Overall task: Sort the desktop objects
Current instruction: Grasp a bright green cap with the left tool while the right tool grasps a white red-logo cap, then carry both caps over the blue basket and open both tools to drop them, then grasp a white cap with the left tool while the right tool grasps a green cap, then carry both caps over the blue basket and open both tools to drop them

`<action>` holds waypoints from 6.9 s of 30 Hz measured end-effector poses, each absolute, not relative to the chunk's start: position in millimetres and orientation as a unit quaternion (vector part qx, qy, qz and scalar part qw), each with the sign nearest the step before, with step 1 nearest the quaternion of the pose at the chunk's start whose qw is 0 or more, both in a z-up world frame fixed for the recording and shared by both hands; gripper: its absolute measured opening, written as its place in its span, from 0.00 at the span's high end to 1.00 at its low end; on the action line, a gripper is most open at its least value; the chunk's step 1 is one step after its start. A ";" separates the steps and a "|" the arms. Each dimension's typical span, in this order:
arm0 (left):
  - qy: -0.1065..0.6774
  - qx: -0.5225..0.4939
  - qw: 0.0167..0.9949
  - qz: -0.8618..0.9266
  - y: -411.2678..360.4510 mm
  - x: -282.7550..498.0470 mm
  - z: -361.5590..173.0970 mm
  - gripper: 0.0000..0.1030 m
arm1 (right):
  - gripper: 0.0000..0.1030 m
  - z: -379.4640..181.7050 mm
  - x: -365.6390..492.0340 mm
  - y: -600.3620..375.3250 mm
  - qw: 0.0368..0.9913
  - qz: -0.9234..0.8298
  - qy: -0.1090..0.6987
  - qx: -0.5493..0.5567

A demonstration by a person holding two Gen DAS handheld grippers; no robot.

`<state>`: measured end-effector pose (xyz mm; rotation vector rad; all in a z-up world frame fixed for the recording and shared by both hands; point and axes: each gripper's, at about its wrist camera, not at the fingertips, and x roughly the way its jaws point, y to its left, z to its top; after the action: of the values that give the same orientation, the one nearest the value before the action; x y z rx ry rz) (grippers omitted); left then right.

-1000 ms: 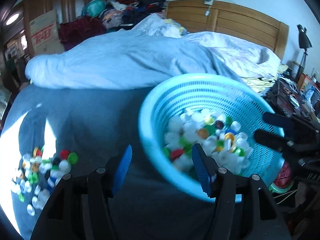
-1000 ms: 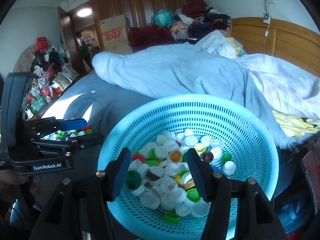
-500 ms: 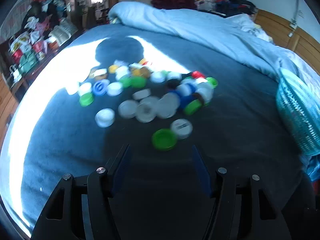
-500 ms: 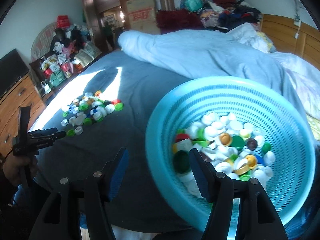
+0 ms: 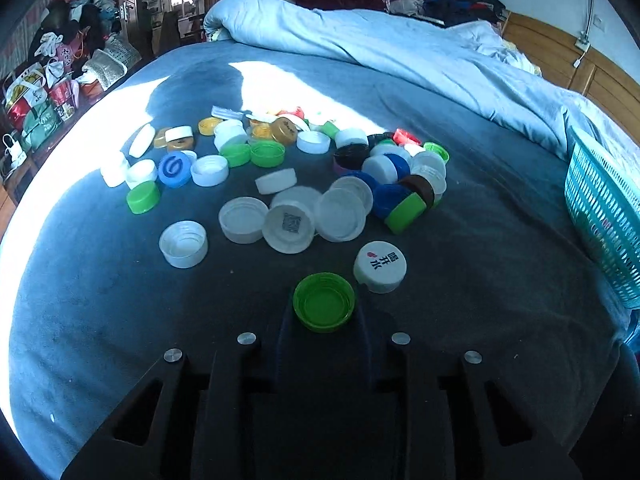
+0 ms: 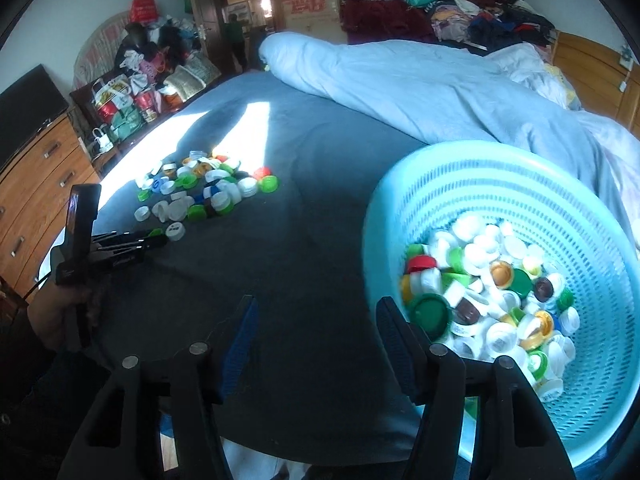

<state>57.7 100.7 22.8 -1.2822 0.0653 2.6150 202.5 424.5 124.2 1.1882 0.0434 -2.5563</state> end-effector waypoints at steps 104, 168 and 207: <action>0.135 -0.400 0.375 0.825 443.3 92.8 177.3 0.76 | 0.69 184.5 210.3 564.6 0.034 -0.921 -0.126 0.366; -0.068 -0.438 0.059 0.895 6.8 -5.2 7.9 0.75 | 0.53 74.4 57.3 329.4 0.166 -0.880 0.000 0.446; -0.037 -0.429 0.044 0.902 31.6 25.8 35.5 0.76 | 0.68 128.2 96.5 297.2 0.238 -0.896 0.044 0.371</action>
<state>25.8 31.6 35.5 -1.3102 -0.1127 2.7549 96.5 297.2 128.2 1.0161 0.1211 -2.4558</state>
